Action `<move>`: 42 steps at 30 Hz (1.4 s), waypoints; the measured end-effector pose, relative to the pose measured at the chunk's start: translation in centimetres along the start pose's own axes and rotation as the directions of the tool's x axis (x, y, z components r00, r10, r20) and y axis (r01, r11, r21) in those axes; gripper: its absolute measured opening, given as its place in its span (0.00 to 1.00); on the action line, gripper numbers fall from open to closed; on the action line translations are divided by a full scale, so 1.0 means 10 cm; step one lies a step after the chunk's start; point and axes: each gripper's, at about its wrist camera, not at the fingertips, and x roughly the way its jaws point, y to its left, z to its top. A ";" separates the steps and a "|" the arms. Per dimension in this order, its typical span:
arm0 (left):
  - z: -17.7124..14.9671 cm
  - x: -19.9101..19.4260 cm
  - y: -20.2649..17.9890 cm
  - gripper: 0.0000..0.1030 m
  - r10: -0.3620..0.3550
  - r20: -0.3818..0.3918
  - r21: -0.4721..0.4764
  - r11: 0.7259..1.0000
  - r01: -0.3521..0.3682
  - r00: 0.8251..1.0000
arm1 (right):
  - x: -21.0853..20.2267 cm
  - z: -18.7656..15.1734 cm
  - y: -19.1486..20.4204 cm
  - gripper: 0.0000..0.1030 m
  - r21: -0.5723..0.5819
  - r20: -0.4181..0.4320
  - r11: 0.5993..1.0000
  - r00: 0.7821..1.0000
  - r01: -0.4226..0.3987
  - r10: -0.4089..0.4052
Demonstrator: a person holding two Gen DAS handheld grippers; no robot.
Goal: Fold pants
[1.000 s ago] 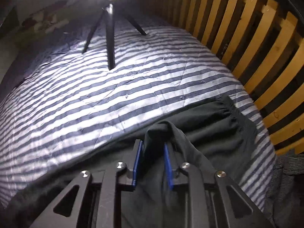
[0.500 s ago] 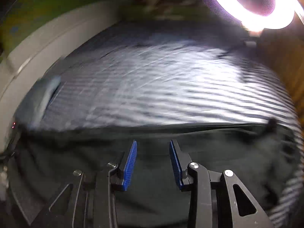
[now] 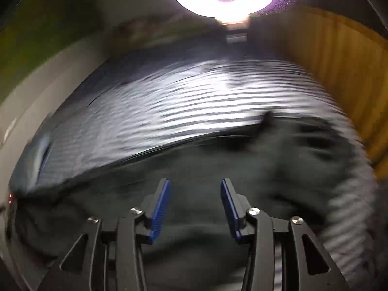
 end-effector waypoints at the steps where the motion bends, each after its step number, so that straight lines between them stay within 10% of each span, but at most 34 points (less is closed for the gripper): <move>1: 0.02 0.04 -0.21 0.58 -0.032 -0.010 0.025 0.999 0.032 0.999 | -0.05 -0.01 -0.22 0.42 0.020 0.012 0.999 0.999 0.039 -0.040; 7: 0.01 0.63 -1.63 0.62 -0.193 -0.164 0.222 0.948 0.227 0.967 | 0.05 -0.11 -0.83 0.48 -0.120 -0.084 0.987 0.989 0.107 -0.118; 17: -0.21 1.69 -2.67 0.62 -0.124 -0.338 0.368 0.895 0.252 0.933 | 0.66 -0.23 -0.76 0.58 -0.427 -0.126 0.886 0.958 0.180 -0.256; 22: -0.27 1.86 -2.72 0.62 -0.109 -0.353 0.374 0.894 0.247 0.929 | 0.55 0.17 -1.10 0.29 -0.237 -0.169 0.968 0.978 0.081 -0.123; 25: -0.24 1.88 -2.66 0.62 -0.108 -0.349 0.364 0.900 0.241 0.931 | 0.44 0.59 -1.59 0.30 0.046 -0.127 0.999 0.992 -0.016 0.022; 28: -0.19 1.90 -2.63 0.62 -0.109 -0.342 0.345 0.909 0.233 0.933 | 0.45 0.80 -1.94 0.53 0.218 -0.091 0.976 0.995 -0.011 0.032; 42: -0.19 1.73 -2.68 0.62 -0.111 -0.304 0.386 0.894 0.229 0.946 | 0.52 0.45 -2.49 0.54 0.408 -0.059 0.913 0.997 -0.021 0.049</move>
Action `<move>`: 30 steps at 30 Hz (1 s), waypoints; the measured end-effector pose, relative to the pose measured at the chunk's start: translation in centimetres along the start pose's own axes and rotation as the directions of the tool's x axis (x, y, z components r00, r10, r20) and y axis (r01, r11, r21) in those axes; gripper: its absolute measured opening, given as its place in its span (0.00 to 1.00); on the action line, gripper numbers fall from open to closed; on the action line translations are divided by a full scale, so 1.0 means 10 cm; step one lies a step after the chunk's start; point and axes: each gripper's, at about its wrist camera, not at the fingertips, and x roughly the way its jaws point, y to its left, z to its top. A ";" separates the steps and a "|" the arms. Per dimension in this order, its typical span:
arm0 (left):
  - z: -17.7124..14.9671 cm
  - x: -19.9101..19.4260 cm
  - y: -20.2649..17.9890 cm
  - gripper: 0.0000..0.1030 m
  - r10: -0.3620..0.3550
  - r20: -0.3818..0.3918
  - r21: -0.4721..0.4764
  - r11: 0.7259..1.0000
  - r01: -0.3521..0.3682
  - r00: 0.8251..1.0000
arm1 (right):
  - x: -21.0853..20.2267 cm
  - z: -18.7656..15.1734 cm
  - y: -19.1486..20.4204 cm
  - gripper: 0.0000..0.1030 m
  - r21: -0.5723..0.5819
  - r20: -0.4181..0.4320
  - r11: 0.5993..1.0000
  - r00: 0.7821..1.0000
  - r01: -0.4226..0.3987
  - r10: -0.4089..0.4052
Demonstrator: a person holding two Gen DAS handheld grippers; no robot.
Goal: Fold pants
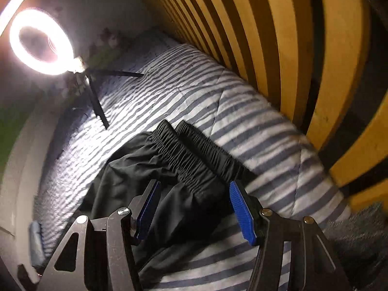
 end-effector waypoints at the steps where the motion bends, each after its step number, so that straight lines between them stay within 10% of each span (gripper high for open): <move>1: -0.01 -0.03 -0.02 0.62 0.001 0.006 0.009 1.000 -0.001 1.000 | 0.00 -0.04 0.00 0.54 0.013 -0.005 1.000 1.000 -0.008 0.008; 6: -0.10 -0.16 -0.16 0.62 -0.021 0.027 0.042 0.999 0.020 0.999 | 0.13 -0.24 0.17 0.49 -0.034 -0.072 0.999 0.997 0.004 -0.007; 10: -0.16 -0.17 -0.29 0.62 -0.015 0.017 0.088 0.996 0.013 1.000 | 0.17 -0.22 0.25 0.02 -0.046 -0.072 0.998 0.997 0.039 -0.042; 18: -0.27 -0.32 -0.29 0.62 0.008 0.033 0.120 0.993 -0.012 0.999 | 0.00 -0.12 0.30 0.04 -0.138 -0.009 0.972 0.981 0.190 -0.193; 23: -0.28 -0.52 0.03 0.62 0.056 0.067 0.067 0.996 -0.060 0.996 | -0.26 -0.27 0.43 0.24 -0.194 0.098 0.927 0.946 0.322 -0.308; 30: 0.13 -0.44 0.65 0.62 0.135 0.106 -0.052 0.990 -0.130 0.985 | -0.29 -0.55 1.33 0.24 -0.398 0.043 0.915 0.998 0.064 -0.051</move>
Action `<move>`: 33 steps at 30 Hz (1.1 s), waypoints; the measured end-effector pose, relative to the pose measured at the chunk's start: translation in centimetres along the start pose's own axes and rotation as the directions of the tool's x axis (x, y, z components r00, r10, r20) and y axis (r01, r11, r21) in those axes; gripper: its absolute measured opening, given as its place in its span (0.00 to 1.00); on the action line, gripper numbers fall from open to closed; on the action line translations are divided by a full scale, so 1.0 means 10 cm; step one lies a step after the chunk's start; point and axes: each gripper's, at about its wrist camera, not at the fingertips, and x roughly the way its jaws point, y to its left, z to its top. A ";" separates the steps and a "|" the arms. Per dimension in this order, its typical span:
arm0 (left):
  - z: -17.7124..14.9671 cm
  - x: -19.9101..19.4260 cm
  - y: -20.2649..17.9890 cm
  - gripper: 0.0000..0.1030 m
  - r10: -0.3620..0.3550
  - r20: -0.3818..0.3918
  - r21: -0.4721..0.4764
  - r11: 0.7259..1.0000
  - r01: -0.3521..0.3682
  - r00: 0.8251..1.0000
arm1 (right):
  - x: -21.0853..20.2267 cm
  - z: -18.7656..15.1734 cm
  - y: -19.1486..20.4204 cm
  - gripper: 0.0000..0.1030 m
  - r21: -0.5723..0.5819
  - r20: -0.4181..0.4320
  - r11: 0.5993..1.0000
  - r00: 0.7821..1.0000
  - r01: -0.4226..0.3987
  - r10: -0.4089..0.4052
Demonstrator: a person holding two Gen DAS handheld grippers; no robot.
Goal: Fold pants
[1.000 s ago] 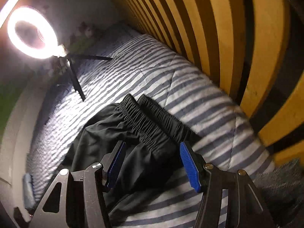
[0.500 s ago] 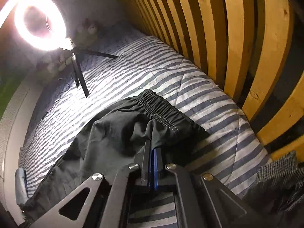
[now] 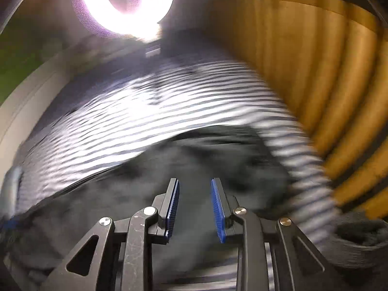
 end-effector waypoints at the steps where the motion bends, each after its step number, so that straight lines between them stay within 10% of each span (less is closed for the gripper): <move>1: 0.06 0.08 0.06 0.62 -0.018 -0.012 -0.023 1.000 0.018 1.000 | 0.08 0.02 0.19 0.24 -0.035 -0.016 0.998 0.999 -0.043 0.042; 12: 0.41 0.70 -0.11 0.57 0.054 -0.024 0.209 0.977 -0.048 0.998 | 1.08 -0.02 1.49 0.28 -0.214 -0.233 0.959 0.963 -0.186 0.135; 18: 0.43 0.89 -0.17 0.02 0.058 -0.050 0.259 0.965 -0.043 0.997 | 1.33 -0.03 1.53 0.28 -0.225 -0.220 0.966 0.973 -0.124 0.074; 25: 0.48 0.87 -0.15 0.01 0.118 0.009 0.254 0.960 -0.116 0.993 | 1.33 0.14 1.46 0.28 -0.196 -0.140 0.979 0.989 -0.063 0.035; 33: 0.58 0.89 0.08 0.05 0.134 0.016 0.187 0.973 -0.135 0.991 | 0.88 -0.19 1.77 0.28 -0.302 -0.214 0.898 0.940 -0.321 0.265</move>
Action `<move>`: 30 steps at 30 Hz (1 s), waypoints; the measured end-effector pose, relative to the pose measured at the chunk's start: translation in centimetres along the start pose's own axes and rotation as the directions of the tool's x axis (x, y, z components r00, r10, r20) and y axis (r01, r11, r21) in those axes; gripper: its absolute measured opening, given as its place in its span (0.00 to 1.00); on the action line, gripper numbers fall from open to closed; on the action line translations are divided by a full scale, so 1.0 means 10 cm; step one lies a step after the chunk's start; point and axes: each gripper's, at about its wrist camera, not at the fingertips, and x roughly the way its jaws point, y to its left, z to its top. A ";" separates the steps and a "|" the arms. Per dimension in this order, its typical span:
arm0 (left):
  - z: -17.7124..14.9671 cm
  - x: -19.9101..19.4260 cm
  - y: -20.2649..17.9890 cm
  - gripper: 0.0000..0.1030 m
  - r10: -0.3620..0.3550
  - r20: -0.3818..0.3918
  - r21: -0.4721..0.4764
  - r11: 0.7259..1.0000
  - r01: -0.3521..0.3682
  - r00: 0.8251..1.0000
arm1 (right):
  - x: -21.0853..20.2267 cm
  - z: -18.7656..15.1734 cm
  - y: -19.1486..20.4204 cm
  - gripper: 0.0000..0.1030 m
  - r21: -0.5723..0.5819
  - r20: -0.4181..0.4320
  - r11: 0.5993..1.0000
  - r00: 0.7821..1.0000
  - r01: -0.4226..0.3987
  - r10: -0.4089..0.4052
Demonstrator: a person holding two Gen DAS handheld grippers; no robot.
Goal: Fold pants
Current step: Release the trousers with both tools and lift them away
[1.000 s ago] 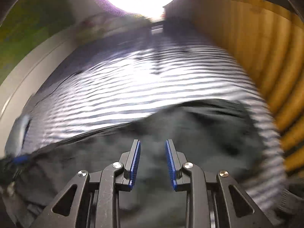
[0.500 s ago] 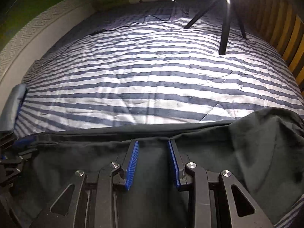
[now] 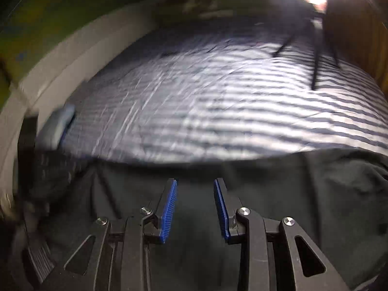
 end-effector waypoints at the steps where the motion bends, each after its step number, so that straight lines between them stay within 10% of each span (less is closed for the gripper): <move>1: 0.01 0.01 0.02 0.07 -0.012 -0.018 -0.013 1.000 0.012 1.000 | 0.10 -0.03 0.06 0.28 -0.039 -0.029 0.998 0.998 0.054 -0.055; 3: -0.01 -0.09 0.05 0.23 -0.031 -0.016 -0.047 0.998 0.030 0.999 | 0.38 -0.06 0.05 0.28 -0.098 -0.064 0.967 0.968 0.234 -0.241; 7: -0.25 -0.67 -0.04 0.45 -0.107 0.050 -0.025 0.994 0.109 0.993 | 0.26 0.04 -0.18 0.29 0.009 -0.015 0.935 0.935 0.356 -0.355; 15: -1.24 -1.35 -0.80 0.55 -0.206 0.001 0.191 0.961 0.202 0.979 | -0.82 -0.90 0.28 0.33 0.225 0.044 0.974 0.999 -0.004 -0.005; 22: -1.66 -1.45 -1.20 0.55 -0.164 0.013 0.225 0.962 0.157 0.986 | -0.76 -1.76 0.48 0.33 0.529 0.047 0.844 0.996 -0.089 0.075; 30: -1.80 -1.30 -1.37 0.57 -0.046 -0.023 0.308 0.950 0.051 0.999 | -0.50 -1.80 0.31 0.33 0.562 0.029 0.821 0.994 -0.100 0.101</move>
